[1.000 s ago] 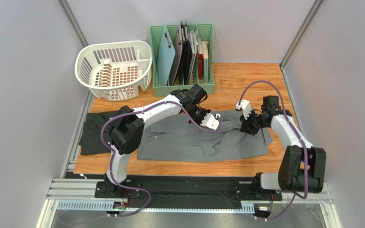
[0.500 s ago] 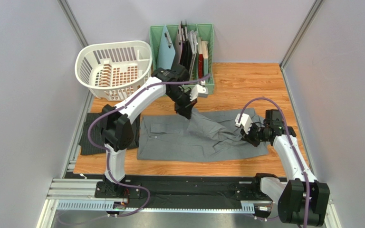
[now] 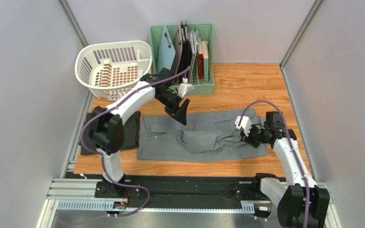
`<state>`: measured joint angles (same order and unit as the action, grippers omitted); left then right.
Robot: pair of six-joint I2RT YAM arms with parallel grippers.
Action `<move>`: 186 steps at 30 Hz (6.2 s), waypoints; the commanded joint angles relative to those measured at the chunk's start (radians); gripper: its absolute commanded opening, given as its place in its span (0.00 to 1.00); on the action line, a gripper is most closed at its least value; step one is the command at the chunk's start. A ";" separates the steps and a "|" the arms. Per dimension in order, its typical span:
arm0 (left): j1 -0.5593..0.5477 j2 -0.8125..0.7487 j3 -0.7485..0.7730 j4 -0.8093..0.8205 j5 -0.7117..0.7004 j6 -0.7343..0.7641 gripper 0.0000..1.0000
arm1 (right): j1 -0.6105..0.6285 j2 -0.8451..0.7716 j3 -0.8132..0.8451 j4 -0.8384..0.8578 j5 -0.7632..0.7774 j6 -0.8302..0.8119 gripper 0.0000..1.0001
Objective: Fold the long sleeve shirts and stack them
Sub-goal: Fold the shirt
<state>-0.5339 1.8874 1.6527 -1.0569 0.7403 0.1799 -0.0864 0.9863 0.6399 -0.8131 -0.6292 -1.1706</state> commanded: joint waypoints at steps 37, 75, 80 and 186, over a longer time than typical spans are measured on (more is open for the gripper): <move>-0.253 0.016 -0.167 0.480 -0.320 0.698 0.71 | -0.003 0.273 0.133 0.120 0.042 0.267 0.00; -0.092 -0.171 -0.116 -0.237 0.049 0.434 0.00 | -0.003 0.255 0.135 0.088 0.042 0.187 0.00; 0.017 -0.180 -0.182 -0.503 0.286 0.478 0.00 | -0.004 0.196 0.100 0.071 0.025 0.123 0.00; -0.201 0.052 0.461 0.407 -0.794 0.705 0.00 | -0.049 0.037 0.025 0.152 0.031 0.365 0.14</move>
<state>-0.7307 1.9594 2.0529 -0.6750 -0.0883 0.8700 -0.2249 1.0050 0.6842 -0.7696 -0.6117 -0.7761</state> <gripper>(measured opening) 0.006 0.142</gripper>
